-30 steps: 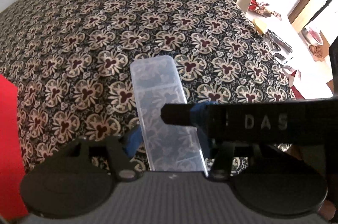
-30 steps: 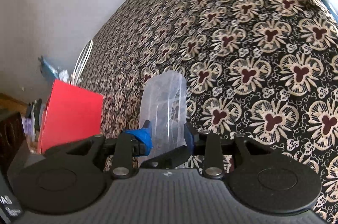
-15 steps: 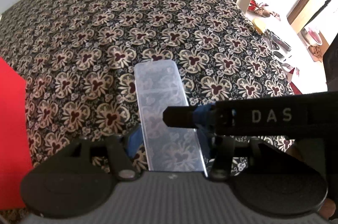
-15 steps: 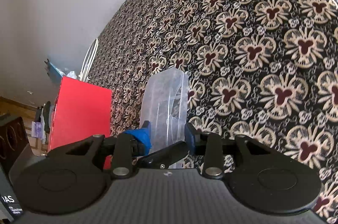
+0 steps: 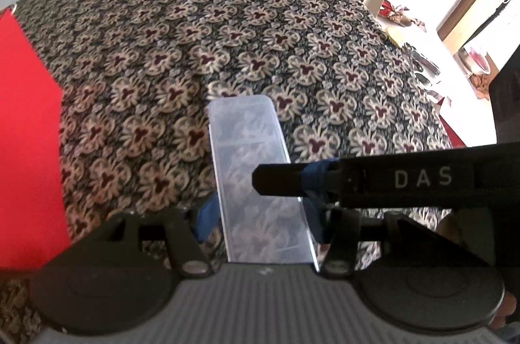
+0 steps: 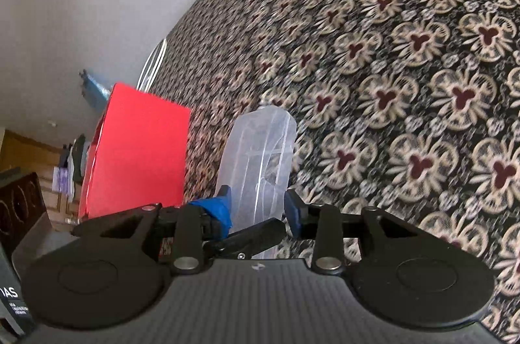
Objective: Organize rigid objects
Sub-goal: 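Carry the clear plastic box with the right gripper over the red box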
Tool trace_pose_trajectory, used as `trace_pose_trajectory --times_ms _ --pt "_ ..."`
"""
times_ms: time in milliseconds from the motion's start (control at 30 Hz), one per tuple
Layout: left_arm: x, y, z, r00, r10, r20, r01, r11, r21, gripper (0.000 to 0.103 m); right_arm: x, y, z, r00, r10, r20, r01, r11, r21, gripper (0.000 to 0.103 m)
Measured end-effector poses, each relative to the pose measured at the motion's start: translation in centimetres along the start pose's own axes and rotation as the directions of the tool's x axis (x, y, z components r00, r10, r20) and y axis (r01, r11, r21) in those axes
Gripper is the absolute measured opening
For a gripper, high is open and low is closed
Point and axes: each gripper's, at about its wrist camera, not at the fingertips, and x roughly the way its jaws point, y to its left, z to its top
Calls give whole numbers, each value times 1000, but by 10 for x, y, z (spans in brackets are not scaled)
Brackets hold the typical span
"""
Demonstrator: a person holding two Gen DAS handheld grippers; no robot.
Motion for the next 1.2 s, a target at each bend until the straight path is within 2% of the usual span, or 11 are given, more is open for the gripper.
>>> trace_pose_trajectory --times_ms 300,567,900,1200 --pt "-35 19 -36 999 35 21 -35 999 3 53 13 40 -35 998 25 -54 -29 997 -74 18" --pt "-72 47 -79 999 9 34 -11 999 48 53 32 92 -77 995 17 -102 -31 991 -132 18" --pt "-122 98 -117 997 -45 61 34 983 180 50 63 161 -117 997 -12 -76 0 988 -157 18" --pt "-149 129 -134 989 -116 96 83 953 290 50 79 203 -141 1000 -24 7 25 991 -132 18"
